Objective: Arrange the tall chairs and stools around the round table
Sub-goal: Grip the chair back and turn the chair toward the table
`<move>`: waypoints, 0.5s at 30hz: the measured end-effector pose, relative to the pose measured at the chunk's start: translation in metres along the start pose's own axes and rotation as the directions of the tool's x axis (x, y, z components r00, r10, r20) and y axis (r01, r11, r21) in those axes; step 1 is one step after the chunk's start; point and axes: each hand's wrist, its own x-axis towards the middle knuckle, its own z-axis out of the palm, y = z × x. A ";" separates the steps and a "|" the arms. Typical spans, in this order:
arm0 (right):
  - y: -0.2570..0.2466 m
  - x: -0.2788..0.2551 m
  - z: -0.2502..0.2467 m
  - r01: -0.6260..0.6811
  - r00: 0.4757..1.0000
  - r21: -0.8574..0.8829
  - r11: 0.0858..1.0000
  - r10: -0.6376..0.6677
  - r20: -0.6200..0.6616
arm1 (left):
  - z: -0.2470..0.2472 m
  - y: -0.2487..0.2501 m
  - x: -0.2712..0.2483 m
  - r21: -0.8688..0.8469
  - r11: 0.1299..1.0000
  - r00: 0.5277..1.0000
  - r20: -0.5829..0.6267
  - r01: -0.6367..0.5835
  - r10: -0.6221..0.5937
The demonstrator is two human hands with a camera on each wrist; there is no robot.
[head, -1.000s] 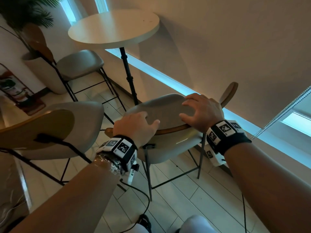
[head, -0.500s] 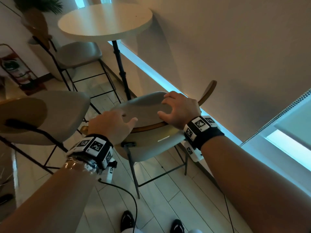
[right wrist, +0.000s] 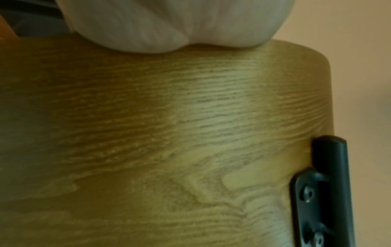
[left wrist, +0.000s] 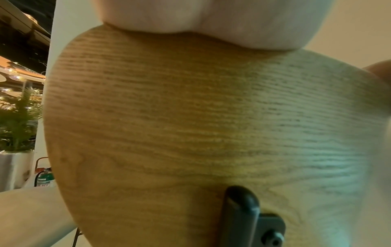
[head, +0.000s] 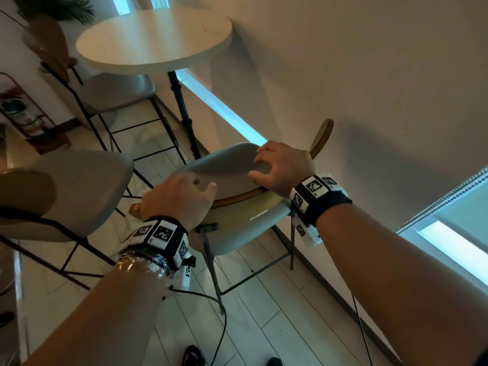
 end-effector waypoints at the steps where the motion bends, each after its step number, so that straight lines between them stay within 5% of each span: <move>1: 0.001 0.003 0.000 0.004 1.000 0.002 1.000 -0.004 -0.004 | 0.001 0.000 0.003 0.001 1.000 1.000 -0.003 0.009 -0.009; 8: 0.009 0.020 0.002 0.028 1.000 -0.010 1.000 -0.028 -0.002 | 0.005 0.004 0.017 0.005 1.000 1.000 -0.013 -0.004 0.004; 15: 0.014 0.027 0.017 0.020 0.989 -0.025 0.999 -0.023 -0.146 | 0.005 0.004 0.022 0.022 0.999 0.998 -0.050 -0.040 0.041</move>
